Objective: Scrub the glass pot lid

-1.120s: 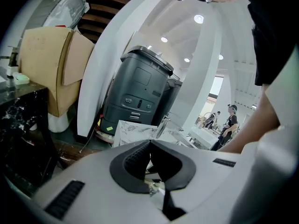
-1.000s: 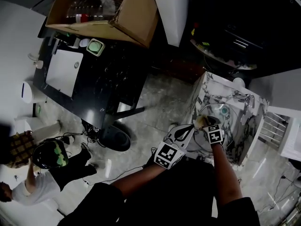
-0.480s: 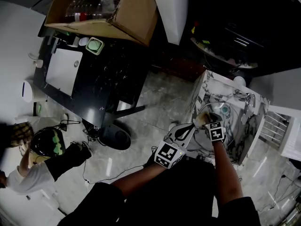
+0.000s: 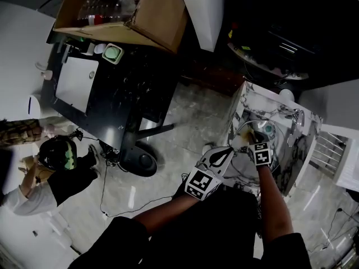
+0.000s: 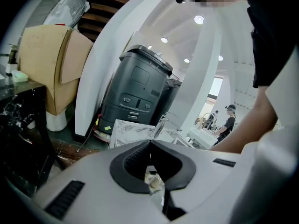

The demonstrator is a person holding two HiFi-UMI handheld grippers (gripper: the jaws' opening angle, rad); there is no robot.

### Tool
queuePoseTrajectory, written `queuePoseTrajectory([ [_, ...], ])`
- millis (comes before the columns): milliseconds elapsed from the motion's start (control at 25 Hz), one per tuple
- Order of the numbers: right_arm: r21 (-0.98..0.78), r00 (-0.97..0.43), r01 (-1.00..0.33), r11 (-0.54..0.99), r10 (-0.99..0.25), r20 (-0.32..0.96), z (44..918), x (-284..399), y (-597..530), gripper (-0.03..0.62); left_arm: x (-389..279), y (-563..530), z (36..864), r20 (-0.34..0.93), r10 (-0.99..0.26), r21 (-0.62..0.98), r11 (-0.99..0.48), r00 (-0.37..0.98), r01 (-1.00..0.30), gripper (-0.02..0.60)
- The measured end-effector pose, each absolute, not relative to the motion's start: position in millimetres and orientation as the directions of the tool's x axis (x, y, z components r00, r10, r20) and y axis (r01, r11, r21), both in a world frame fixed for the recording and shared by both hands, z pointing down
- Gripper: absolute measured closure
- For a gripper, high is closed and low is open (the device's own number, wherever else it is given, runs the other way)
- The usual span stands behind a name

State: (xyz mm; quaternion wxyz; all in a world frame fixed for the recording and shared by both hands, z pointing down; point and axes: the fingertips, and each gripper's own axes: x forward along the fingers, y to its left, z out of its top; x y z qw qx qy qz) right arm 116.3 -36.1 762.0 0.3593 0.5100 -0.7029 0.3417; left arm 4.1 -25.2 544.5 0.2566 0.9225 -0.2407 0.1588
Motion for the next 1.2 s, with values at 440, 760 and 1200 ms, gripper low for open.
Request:
queuePoseTrajectory([
  [440,-0.092,-0.197,-0.968,0.234,-0.478,0.856,763,145,-31,0.530,19,-12,541,0.405,-0.347,0.403,-0.763,0.846,-0.506,0.565],
  [760,-0.113,-0.186,-0.978,0.177,-0.478,0.858,762,161,-29,0.530,29,-6,544,0.427,-0.343,0.394,-0.762,0.837,-0.514,0.565],
  [1200,-0.106,-0.176,-0.980,0.167,-0.496,0.850,760,177,-25,0.530,47,4,540,0.427,-0.331,0.386,-0.775,0.842,-0.501,0.565],
])
